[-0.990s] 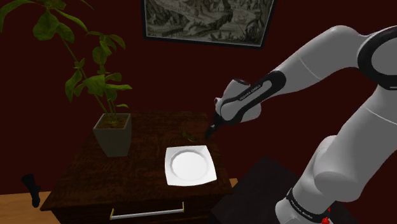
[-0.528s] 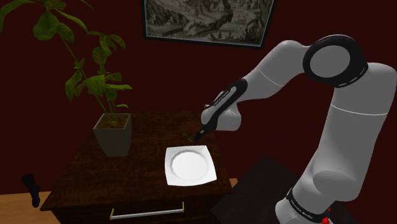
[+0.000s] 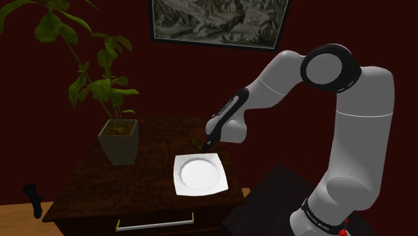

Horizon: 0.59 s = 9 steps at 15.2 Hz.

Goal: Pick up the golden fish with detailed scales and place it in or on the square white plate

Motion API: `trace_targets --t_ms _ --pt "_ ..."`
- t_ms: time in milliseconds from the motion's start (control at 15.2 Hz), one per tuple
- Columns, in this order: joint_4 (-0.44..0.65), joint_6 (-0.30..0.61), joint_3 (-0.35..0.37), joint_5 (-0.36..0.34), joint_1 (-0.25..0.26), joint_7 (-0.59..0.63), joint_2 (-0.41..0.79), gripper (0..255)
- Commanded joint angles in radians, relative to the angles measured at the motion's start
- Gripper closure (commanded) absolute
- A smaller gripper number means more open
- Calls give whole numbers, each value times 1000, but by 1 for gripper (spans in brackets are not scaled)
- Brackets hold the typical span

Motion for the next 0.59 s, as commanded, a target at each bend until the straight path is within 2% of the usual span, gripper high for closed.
trace_targets --t_ms 0,396,462,528 --pt "0 2 5 2 -3 -3 7 0" --pt "0 2 5 2 -3 -3 7 0" --pt "0 1 4 1 -2 -2 6 255" --pt "-1 2 5 2 -2 -2 6 255"
